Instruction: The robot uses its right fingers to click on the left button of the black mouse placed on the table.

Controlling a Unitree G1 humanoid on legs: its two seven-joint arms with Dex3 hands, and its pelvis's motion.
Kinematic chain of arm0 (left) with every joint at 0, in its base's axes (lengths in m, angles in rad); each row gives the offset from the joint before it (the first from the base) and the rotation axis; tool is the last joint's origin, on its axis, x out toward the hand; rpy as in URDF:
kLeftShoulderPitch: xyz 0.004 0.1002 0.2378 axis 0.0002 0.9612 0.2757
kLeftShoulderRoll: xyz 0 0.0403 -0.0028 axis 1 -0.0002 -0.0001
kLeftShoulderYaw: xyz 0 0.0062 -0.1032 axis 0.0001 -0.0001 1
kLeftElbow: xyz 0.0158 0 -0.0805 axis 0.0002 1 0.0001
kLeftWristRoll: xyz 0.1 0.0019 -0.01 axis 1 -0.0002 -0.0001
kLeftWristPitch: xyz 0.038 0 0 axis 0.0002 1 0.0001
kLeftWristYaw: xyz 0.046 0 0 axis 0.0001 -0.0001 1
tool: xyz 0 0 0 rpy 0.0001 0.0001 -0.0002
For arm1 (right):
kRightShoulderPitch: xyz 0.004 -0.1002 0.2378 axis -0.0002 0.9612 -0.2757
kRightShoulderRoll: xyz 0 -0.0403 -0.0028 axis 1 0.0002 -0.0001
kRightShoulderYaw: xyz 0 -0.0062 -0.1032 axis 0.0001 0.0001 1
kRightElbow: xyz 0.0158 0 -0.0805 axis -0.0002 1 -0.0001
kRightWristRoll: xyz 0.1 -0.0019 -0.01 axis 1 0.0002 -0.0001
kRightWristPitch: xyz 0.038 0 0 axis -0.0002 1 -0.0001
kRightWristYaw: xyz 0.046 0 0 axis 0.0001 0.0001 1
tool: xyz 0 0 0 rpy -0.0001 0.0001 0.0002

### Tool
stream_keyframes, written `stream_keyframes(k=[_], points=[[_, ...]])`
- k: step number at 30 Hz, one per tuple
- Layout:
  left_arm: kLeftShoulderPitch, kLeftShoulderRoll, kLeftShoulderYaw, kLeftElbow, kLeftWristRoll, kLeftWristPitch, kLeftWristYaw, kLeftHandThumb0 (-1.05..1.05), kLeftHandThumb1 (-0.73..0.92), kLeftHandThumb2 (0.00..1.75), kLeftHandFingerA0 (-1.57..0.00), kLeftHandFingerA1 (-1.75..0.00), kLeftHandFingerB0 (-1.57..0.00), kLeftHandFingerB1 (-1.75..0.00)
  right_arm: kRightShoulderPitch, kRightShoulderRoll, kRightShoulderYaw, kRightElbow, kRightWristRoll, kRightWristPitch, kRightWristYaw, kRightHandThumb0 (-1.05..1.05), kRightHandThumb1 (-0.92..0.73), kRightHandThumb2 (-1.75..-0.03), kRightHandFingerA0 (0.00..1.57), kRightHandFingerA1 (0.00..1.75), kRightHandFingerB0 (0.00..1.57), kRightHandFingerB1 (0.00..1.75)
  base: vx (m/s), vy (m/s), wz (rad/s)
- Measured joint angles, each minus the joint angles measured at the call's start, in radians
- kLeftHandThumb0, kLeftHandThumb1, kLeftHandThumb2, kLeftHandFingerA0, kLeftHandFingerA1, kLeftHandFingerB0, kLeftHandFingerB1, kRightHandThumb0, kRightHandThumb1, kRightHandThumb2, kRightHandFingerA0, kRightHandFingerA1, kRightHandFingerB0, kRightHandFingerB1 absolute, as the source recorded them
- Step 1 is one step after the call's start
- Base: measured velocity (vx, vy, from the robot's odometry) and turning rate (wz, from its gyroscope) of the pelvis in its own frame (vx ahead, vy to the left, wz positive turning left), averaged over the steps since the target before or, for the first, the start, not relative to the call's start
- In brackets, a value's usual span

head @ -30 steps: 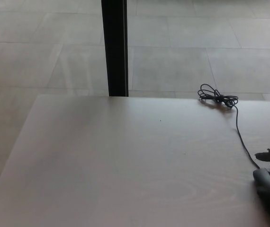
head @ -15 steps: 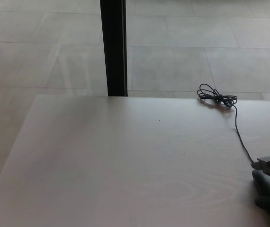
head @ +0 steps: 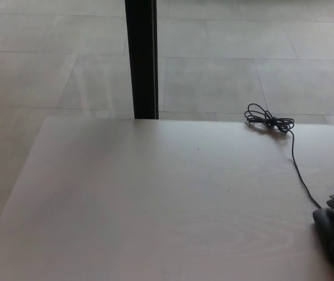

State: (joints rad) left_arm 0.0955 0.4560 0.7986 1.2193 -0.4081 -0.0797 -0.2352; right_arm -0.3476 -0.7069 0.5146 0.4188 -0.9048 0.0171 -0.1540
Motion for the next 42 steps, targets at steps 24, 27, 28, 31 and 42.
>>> stream_keyframes(k=[24,27,28,31,42], points=[[0.01,0.0,-0.019,0.013,-0.031,-0.013,-0.001,-0.83,0.92,0.72,-0.63,-0.57,-0.47,-0.45,0.017,0.024,-0.019,0.002,-0.017,-0.047,-0.007,-0.97,-0.92,-0.79,0.22,0.56,0.34,0.41,0.0,0.0,0.0],[0.009,0.0,-0.024,0.013,-0.033,-0.014,0.001,-0.84,0.92,0.73,-0.56,-0.56,-0.47,-0.44,0.021,0.024,-0.023,0.006,-0.017,-0.047,-0.01,-1.02,-0.83,-0.88,0.22,0.59,0.34,0.45,0.0,0.0,0.0],[0.009,0.0,-0.024,0.013,-0.033,-0.014,0.001,-0.83,0.92,0.74,-0.53,-0.57,-0.41,-0.44,0.023,0.024,-0.025,0.007,-0.017,-0.047,-0.013,-1.02,-0.83,-0.88,0.21,0.57,0.34,0.44,0.0,0.0,0.0],[0.01,0.0,-0.024,0.013,-0.036,-0.016,-0.002,-0.83,0.92,0.73,-0.62,-0.55,-0.46,-0.43,0.03,0.022,-0.032,0.009,-0.018,-0.048,-0.021,-1.03,-0.82,-0.92,0.22,0.57,0.35,0.44,0.0,0.0,0.0],[0.012,0.002,-0.034,0.015,-0.044,-0.027,-0.019,-0.81,0.92,0.77,-0.61,-0.54,-0.45,-0.41,0.081,0.019,-0.047,-0.008,-0.031,-0.049,-0.066,-0.94,-0.92,-0.78,0.25,0.56,0.45,0.42,0.0,0.0,0.0]])
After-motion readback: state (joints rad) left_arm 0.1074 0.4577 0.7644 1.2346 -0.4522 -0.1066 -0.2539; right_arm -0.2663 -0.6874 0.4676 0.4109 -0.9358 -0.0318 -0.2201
